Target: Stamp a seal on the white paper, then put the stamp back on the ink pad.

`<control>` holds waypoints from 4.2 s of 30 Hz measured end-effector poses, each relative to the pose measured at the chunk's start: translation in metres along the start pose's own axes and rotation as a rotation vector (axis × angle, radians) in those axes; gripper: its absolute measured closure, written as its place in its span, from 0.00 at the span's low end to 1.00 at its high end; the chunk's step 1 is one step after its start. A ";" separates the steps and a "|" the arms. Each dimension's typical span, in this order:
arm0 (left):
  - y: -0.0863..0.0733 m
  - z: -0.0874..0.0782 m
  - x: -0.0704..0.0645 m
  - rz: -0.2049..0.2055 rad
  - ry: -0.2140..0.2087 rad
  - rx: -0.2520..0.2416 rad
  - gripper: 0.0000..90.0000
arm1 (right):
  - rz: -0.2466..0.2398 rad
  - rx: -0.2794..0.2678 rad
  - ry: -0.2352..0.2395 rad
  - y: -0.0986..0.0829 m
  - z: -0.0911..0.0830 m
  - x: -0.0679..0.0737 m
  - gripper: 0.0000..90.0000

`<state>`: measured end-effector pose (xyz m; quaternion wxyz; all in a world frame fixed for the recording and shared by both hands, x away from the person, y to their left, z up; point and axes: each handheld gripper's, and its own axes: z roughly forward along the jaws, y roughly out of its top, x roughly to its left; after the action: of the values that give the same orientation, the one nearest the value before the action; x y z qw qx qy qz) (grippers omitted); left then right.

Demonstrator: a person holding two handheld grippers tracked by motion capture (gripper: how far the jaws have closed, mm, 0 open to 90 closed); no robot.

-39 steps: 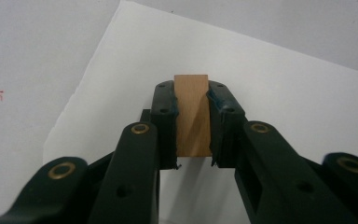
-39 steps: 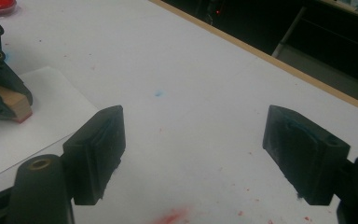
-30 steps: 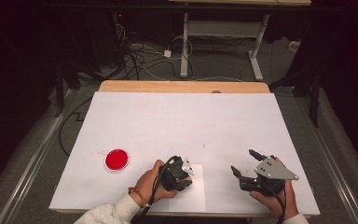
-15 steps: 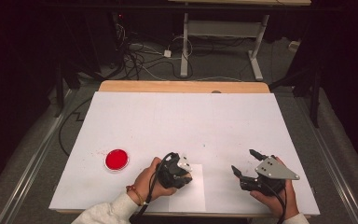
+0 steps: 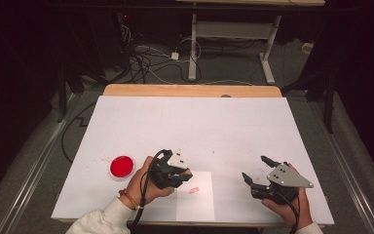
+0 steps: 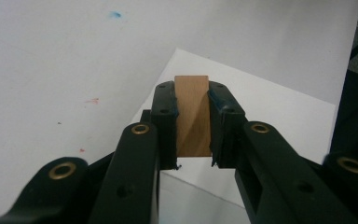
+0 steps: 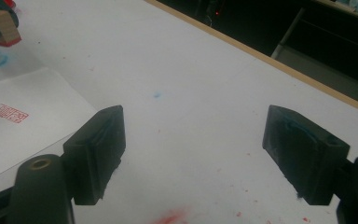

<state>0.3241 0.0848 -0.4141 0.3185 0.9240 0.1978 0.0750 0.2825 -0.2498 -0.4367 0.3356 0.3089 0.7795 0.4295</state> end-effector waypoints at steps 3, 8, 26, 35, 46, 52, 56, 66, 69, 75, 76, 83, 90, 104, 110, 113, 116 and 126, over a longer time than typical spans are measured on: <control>-0.003 -0.004 0.002 -0.005 0.009 -0.005 0.82 | -0.001 -0.003 0.002 0.001 0.001 0.000 0.24; -0.008 -0.008 0.005 -0.023 0.019 -0.017 0.82 | 0.004 -0.006 0.011 0.002 0.003 0.000 0.24; -0.020 -0.020 0.010 -0.032 0.051 -0.018 0.82 | -0.002 -0.010 0.020 0.004 0.008 -0.001 0.24; -0.028 -0.034 0.016 -0.062 0.087 -0.032 0.82 | -0.009 -0.014 0.034 0.008 0.013 0.001 0.24; -0.039 -0.050 0.032 -0.107 0.125 -0.052 0.82 | -0.012 -0.017 0.039 0.006 0.011 0.000 0.24; -0.045 -0.060 0.037 -0.122 0.149 -0.060 0.81 | -0.020 -0.019 0.041 0.007 0.010 0.003 0.24; -0.048 -0.066 0.043 -0.137 0.166 -0.063 0.81 | -0.019 -0.016 0.044 0.007 0.011 0.003 0.24; -0.065 -0.078 0.059 -0.186 0.198 -0.051 0.81 | -0.018 -0.016 0.046 0.007 0.011 0.003 0.24; -0.071 -0.079 0.063 -0.199 0.212 -0.037 0.81 | -0.019 -0.016 0.044 0.007 0.010 0.003 0.24; -0.084 -0.082 0.073 -0.240 0.204 -0.005 0.81 | -0.020 -0.010 0.038 0.007 0.010 0.003 0.24; -0.087 -0.083 0.074 -0.250 0.206 0.001 0.81 | -0.023 -0.010 0.039 0.007 0.010 0.003 0.24; -0.107 -0.081 0.082 -0.298 0.192 0.048 0.81 | -0.021 -0.007 0.039 0.007 0.010 0.003 0.24; -0.120 -0.076 0.090 -0.356 0.197 0.076 0.81 | -0.024 -0.005 0.044 0.007 0.011 0.004 0.24; -0.130 -0.066 0.099 -0.389 0.190 0.115 0.81 | -0.031 0.003 0.050 0.006 0.011 0.005 0.24; -0.131 -0.066 0.100 -0.385 0.188 0.114 0.82 | -0.037 0.003 0.050 0.006 0.012 0.005 0.24; -0.130 -0.066 0.100 -0.384 0.189 0.117 0.82 | -0.038 0.006 0.052 0.006 0.012 0.005 0.24; -0.130 -0.065 0.099 -0.388 0.194 0.120 0.82 | -0.041 0.007 0.054 0.006 0.012 0.005 0.24; -0.128 -0.061 0.095 -0.392 0.227 0.129 0.82 | -0.034 0.005 0.045 0.006 0.012 0.005 0.24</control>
<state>0.3538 0.2504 -0.4445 0.2428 0.8722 0.4122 0.1022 0.2899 -0.2373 -0.4373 0.3245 0.2868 0.7930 0.4285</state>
